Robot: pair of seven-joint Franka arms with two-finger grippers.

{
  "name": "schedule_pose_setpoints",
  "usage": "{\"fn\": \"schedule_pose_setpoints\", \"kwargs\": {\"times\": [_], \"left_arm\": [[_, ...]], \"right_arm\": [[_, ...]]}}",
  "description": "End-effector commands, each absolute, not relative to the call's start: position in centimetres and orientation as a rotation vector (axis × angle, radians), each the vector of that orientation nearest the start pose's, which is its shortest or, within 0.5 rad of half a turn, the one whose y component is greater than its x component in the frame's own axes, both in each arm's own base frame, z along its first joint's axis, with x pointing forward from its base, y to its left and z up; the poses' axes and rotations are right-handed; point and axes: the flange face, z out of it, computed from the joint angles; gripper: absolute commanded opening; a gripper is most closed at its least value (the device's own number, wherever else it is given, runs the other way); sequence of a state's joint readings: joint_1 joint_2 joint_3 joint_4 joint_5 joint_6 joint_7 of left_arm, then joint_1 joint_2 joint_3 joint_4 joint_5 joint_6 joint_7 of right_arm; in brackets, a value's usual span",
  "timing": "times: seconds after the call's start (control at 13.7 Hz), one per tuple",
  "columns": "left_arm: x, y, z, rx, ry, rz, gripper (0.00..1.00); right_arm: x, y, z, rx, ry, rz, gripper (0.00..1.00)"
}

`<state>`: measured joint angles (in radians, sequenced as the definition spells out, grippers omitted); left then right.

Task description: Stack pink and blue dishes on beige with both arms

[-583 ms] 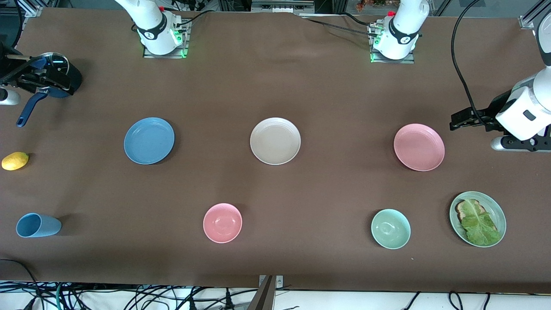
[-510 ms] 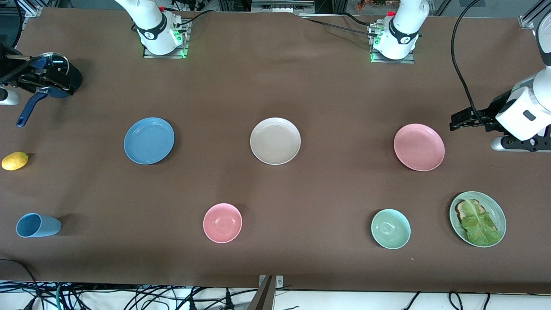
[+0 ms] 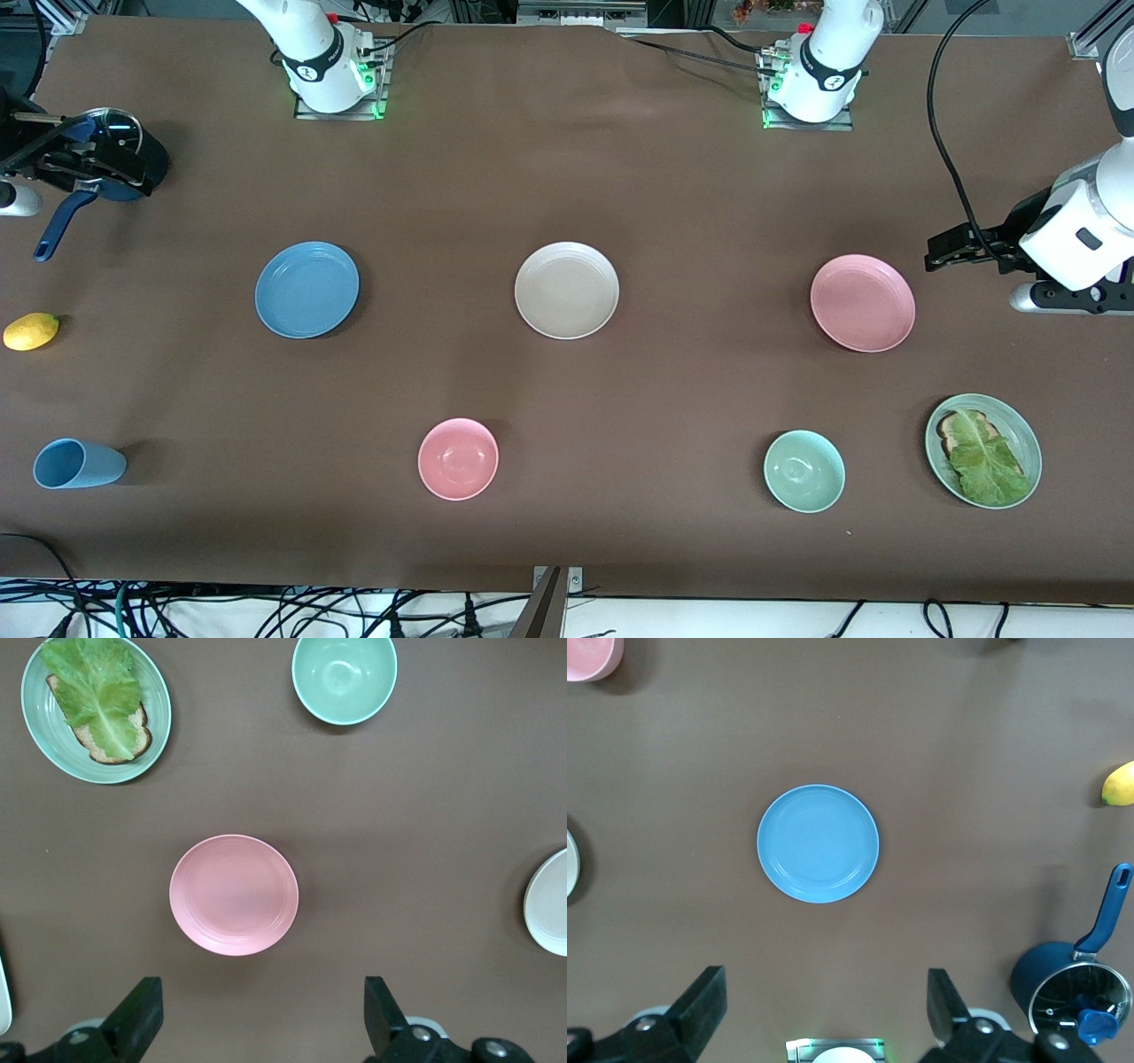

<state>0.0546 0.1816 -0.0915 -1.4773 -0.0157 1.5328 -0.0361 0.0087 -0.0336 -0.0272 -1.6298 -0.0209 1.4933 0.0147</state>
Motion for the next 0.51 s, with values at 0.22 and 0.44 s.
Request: {"fn": "schedule_pose_setpoints", "kwargs": {"times": [0.22, 0.44], "left_arm": [[60.34, -1.82, 55.82, -3.157, 0.004, 0.191, 1.00], [60.31, -1.15, 55.84, -3.161, 0.052, 0.191, 1.00]], "right_arm": [[52.94, -1.29, 61.05, -3.138, 0.034, 0.193, 1.00], [52.94, -1.29, 61.05, -3.138, 0.034, 0.193, 1.00]]}}
